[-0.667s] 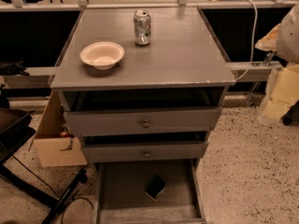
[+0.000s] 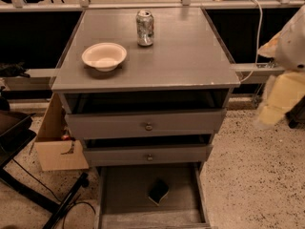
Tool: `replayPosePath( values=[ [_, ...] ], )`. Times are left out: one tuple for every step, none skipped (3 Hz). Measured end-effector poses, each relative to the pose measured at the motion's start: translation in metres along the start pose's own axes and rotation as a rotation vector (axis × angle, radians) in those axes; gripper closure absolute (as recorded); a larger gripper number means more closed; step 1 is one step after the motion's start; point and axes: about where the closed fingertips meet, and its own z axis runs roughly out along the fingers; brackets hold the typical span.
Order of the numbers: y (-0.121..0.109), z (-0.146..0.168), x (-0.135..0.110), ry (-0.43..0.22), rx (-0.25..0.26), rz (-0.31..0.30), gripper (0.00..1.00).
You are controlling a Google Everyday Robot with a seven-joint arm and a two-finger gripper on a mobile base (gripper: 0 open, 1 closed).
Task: Pick sponge from bottom drawer and place on counter
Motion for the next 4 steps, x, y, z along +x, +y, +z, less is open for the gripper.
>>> replayPosePath(
  values=[
    [0.016,0.071,-0.011,-0.052,-0.045,0.145,0.0],
    [0.04,0.153,-0.023,-0.059,-0.093,0.278,0.0],
    [0.066,0.227,-0.032,-0.059,-0.123,0.409,0.0],
    [0.085,0.283,-0.046,-0.039,-0.117,0.476,0.0]
  ],
)
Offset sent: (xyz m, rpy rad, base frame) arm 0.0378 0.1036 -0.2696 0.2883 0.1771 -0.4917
